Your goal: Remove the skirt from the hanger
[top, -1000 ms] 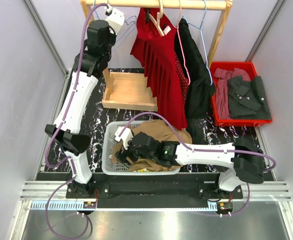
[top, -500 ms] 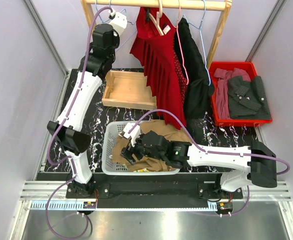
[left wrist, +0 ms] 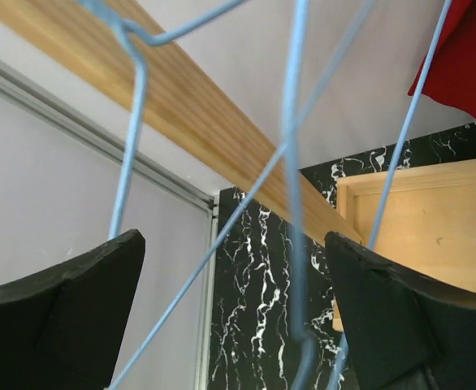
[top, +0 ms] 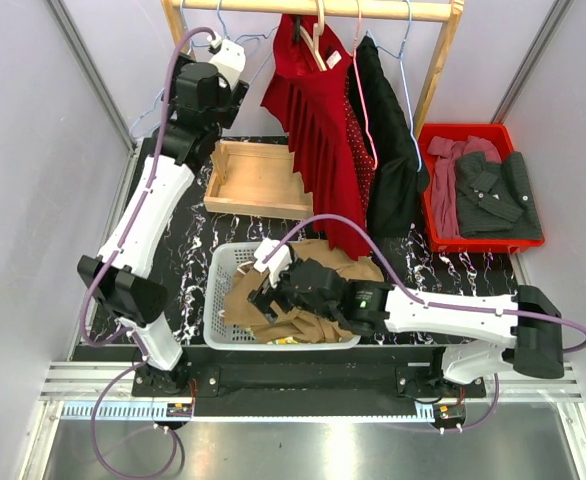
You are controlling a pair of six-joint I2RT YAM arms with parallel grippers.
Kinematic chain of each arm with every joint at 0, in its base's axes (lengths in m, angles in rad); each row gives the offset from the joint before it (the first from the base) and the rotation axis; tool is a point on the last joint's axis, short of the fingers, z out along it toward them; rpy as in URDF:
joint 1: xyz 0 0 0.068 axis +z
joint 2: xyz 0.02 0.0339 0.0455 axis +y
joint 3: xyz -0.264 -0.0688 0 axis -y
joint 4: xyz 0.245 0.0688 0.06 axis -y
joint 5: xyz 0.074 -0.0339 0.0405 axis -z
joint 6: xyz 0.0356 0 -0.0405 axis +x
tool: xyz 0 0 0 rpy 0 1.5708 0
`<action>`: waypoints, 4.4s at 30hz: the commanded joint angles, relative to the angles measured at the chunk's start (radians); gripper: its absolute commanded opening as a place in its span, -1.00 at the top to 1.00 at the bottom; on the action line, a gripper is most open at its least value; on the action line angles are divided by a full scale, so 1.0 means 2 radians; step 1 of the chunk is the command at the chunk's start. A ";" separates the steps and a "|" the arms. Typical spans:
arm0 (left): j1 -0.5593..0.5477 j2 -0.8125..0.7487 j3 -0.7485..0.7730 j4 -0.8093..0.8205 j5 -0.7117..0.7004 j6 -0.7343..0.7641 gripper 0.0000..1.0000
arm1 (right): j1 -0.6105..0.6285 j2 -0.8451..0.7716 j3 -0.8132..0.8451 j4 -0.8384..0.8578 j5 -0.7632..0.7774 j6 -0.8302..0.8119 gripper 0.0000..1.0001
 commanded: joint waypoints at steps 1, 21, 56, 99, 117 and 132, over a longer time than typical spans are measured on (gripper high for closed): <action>0.003 -0.081 -0.005 0.025 0.003 -0.016 -0.98 | -0.017 -0.046 0.070 -0.037 0.055 -0.048 -0.82; -0.011 -0.329 -0.134 -0.082 0.096 -0.123 -0.98 | -0.256 0.243 0.816 -0.160 0.007 -0.158 -0.83; -0.012 -0.367 -0.190 -0.084 0.087 -0.118 -0.98 | -0.352 0.392 0.855 -0.159 -0.057 -0.055 1.00; -0.014 -0.302 -0.075 -0.114 0.491 -0.193 -0.97 | -0.352 -0.176 0.416 -0.335 -0.361 0.041 1.00; 0.018 -0.343 -0.167 -0.127 0.705 -0.173 -0.67 | -0.352 -0.148 0.387 -0.306 -0.392 0.042 1.00; 0.039 -0.305 -0.167 -0.055 0.745 -0.231 -0.62 | -0.352 -0.155 0.367 -0.302 -0.418 0.051 1.00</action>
